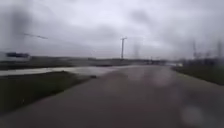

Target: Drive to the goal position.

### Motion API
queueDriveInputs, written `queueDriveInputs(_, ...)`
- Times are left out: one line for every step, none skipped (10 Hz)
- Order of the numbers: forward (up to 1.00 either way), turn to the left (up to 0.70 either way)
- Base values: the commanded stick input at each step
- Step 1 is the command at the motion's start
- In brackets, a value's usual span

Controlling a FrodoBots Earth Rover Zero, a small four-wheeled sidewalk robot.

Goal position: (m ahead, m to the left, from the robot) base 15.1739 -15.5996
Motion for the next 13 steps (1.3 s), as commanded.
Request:
queueDriveInputs(1.00,-0.01)
queueDriveInputs(1.00,-0.01)
queueDriveInputs(1.00,-0.01)
queueDriveInputs(1.00,-0.01)
queueDriveInputs(1.00,-0.01)
queueDriveInputs(1.00,-0.01)
queueDriveInputs(1.00,-0.01)
queueDriveInputs(1.00,-0.01)
queueDriveInputs(1.00,-0.01)
queueDriveInputs(1.00,-0.01)
queueDriveInputs(1.00,-0.01)
queueDriveInputs(1.00,-0.01)
queueDriveInputs(1.00,-0.01)
